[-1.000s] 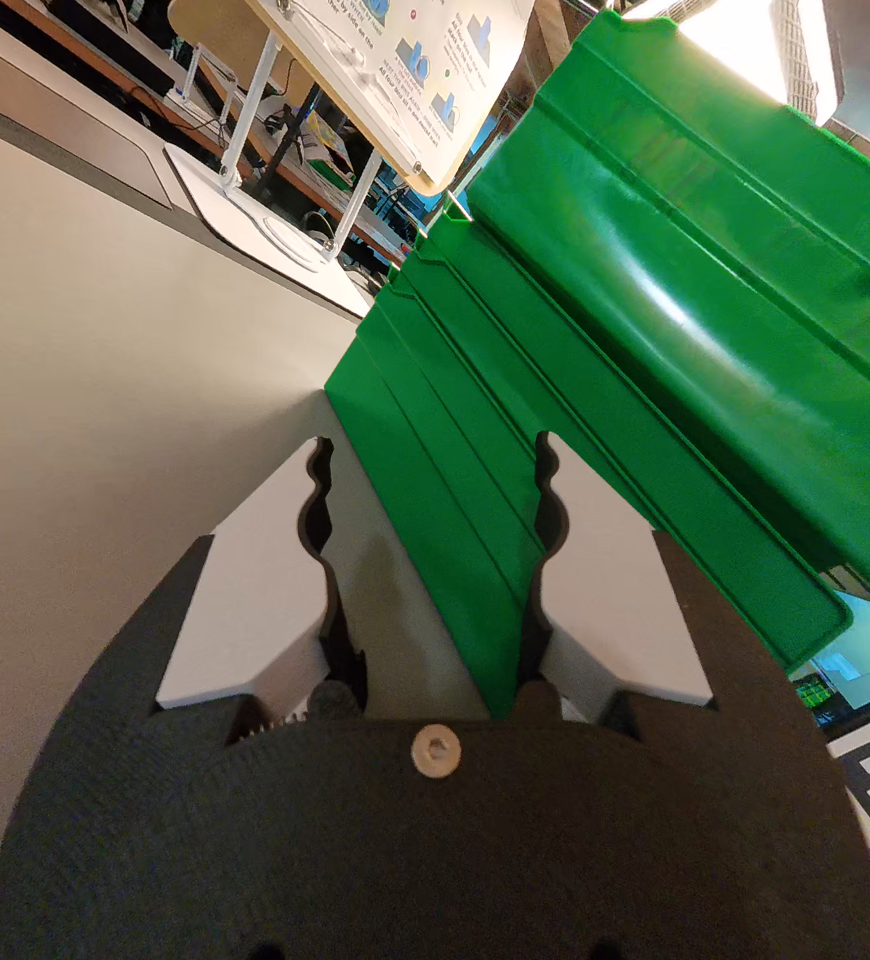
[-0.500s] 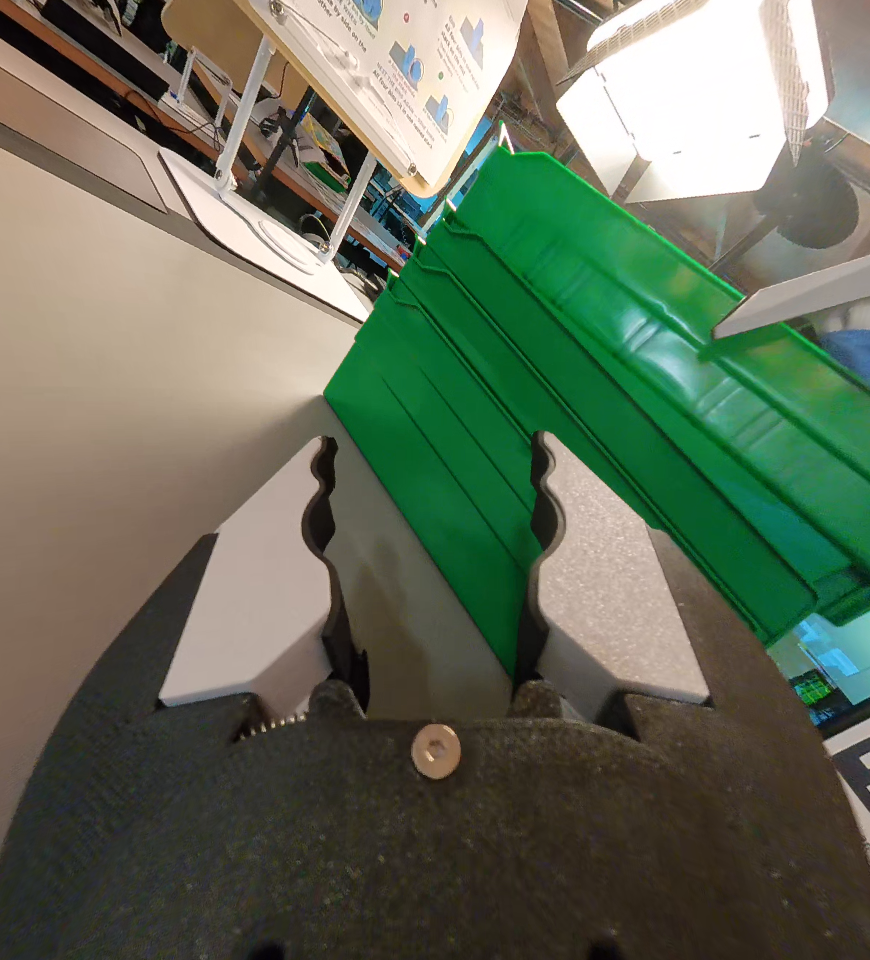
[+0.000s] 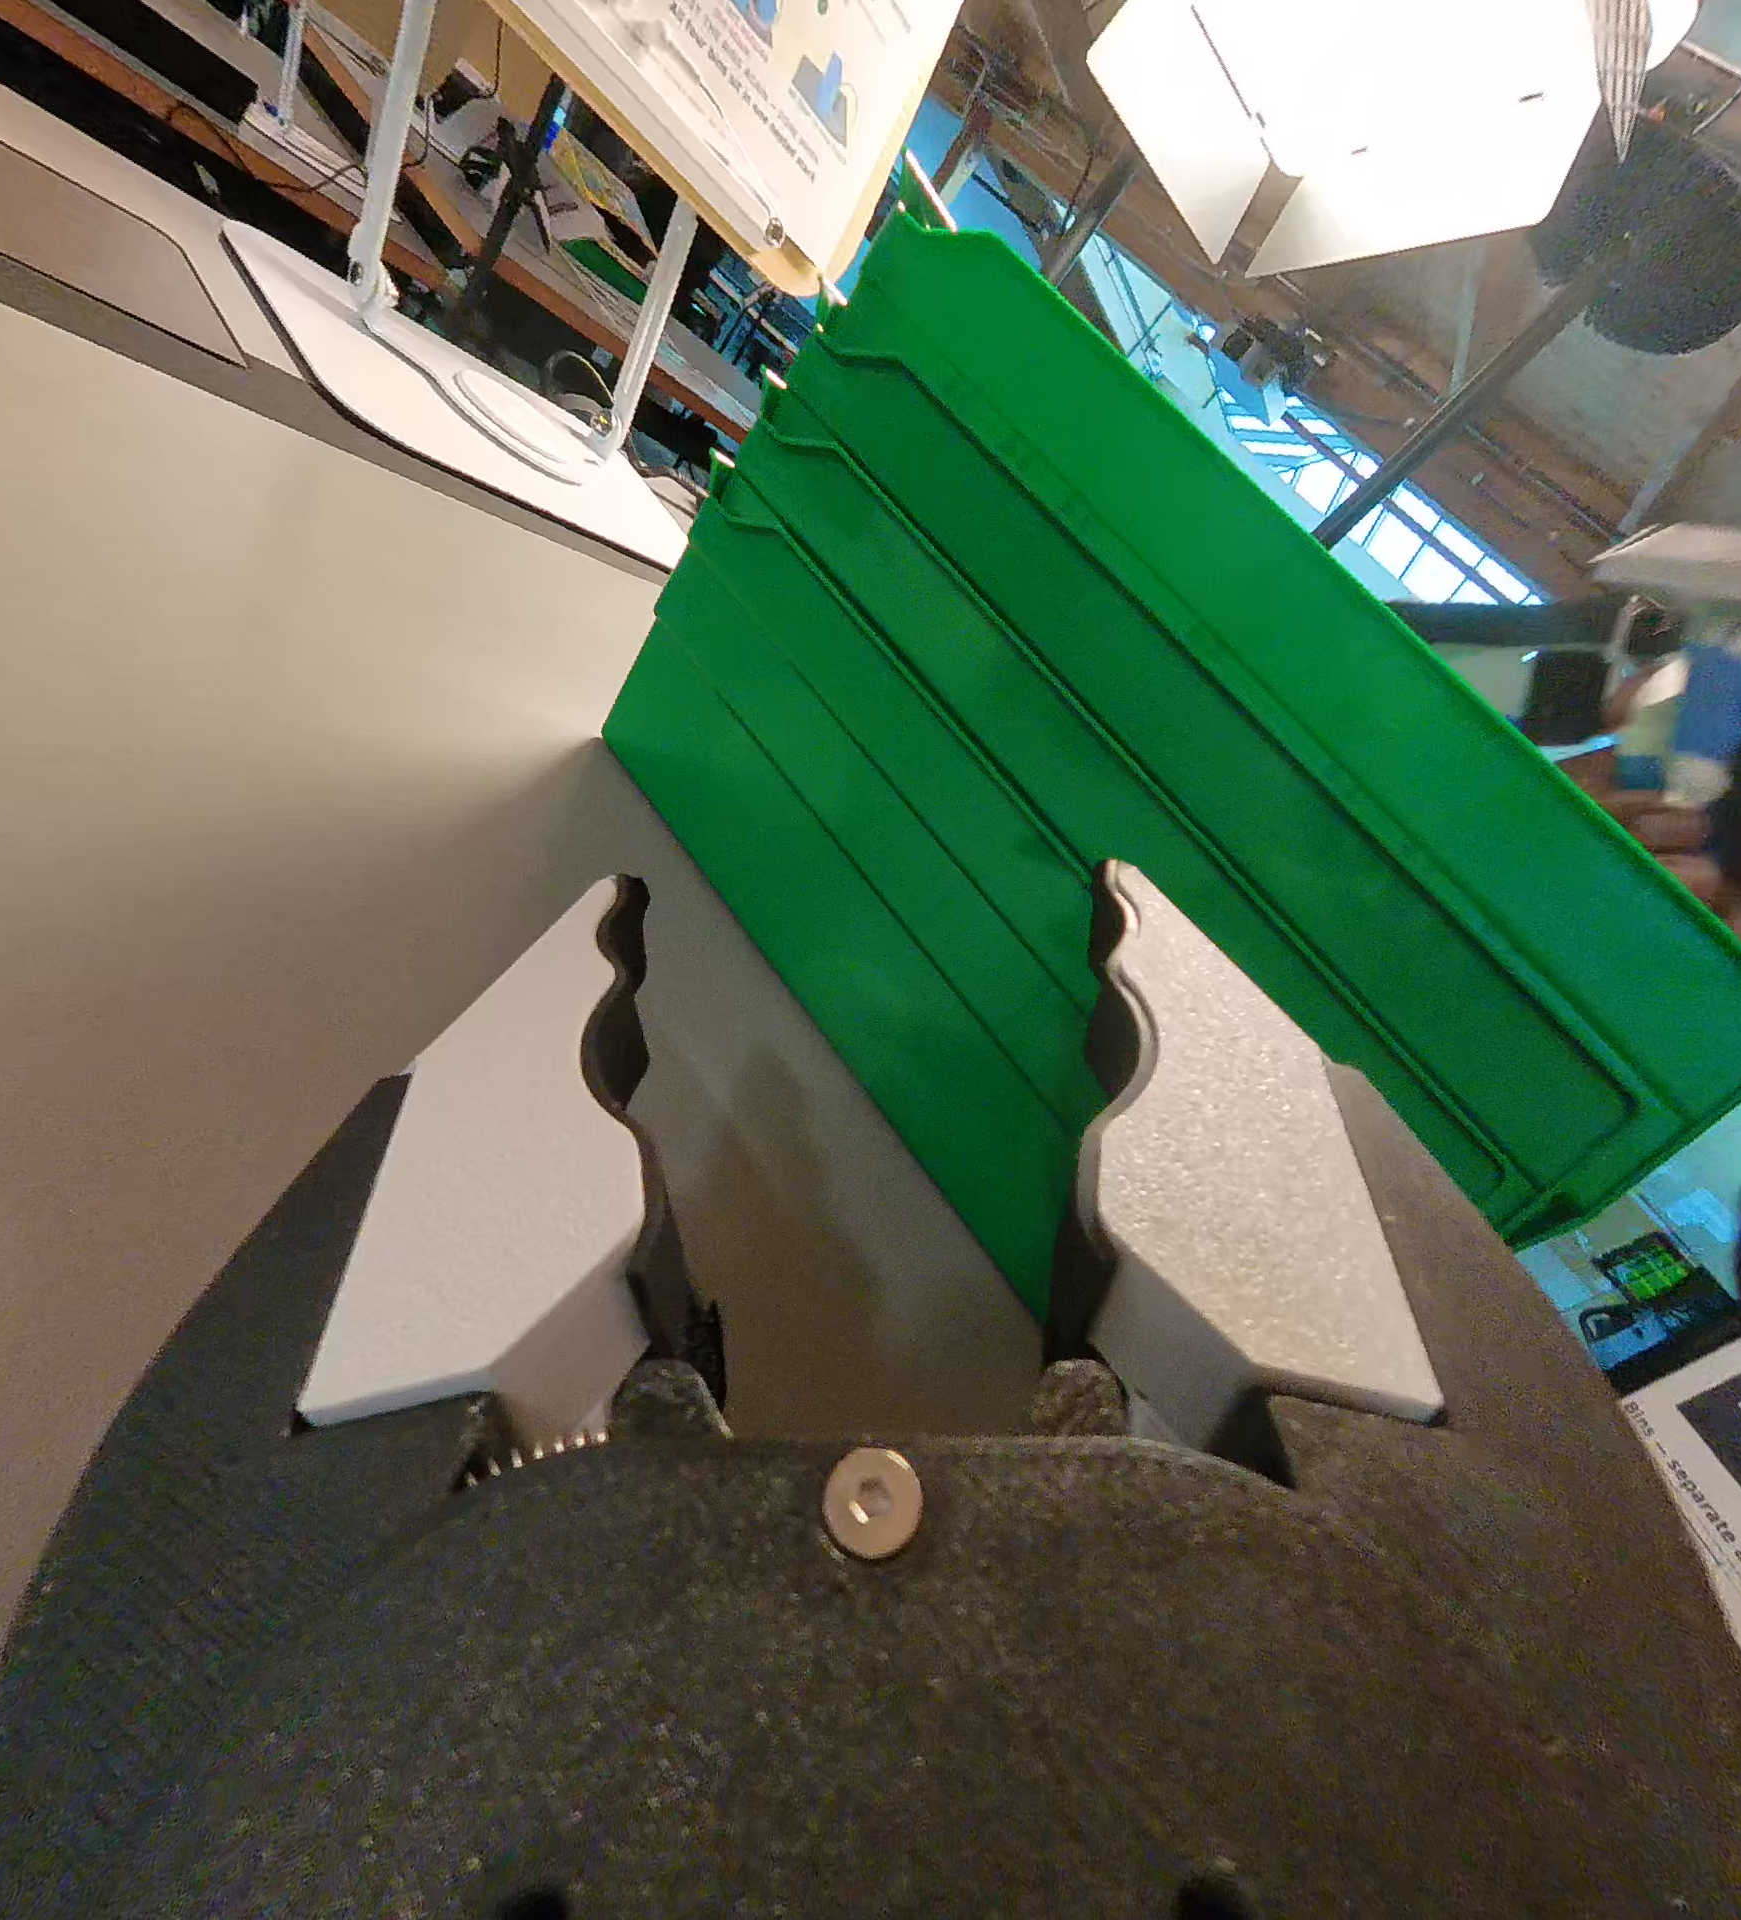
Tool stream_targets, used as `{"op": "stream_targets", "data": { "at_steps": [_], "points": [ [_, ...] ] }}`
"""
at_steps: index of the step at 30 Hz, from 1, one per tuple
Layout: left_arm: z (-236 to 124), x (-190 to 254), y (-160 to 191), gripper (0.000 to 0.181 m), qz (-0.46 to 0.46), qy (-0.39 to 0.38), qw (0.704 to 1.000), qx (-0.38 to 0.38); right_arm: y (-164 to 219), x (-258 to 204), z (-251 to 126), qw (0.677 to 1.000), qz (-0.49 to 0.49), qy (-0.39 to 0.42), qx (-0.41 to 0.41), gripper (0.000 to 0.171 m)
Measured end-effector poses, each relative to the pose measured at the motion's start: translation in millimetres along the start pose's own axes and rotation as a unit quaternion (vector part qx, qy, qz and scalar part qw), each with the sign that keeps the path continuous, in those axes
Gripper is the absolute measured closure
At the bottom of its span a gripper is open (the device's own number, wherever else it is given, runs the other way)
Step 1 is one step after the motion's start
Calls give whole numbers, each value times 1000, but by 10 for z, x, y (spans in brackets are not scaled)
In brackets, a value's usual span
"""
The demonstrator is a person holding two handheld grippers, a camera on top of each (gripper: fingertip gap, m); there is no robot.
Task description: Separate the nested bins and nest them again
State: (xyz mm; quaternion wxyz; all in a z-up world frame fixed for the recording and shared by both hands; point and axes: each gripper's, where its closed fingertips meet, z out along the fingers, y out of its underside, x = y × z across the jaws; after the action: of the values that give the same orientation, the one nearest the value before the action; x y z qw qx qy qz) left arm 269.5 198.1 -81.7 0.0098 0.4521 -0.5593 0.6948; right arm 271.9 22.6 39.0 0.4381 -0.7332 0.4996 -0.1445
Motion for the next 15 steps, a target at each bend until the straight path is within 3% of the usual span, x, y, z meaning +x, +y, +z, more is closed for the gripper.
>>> {"op": "stream_targets", "data": {
  "at_steps": [6, 11, 15],
  "points": [
    [-28, 134, -20, 95, -50, 46, 998, 12, 325, 1054, -238, 983, 103, -53, 143, 58],
    [51, 70, -23, 95, -63, 46, 997, 4, 958, 1718, 45, 988, 116, -47, 91, 61],
    [180, -104, -126, 95, 17, -12, 1000, -20, 929, 1785, 257, 992, 60, -50, 95, 63]
  ]
}}
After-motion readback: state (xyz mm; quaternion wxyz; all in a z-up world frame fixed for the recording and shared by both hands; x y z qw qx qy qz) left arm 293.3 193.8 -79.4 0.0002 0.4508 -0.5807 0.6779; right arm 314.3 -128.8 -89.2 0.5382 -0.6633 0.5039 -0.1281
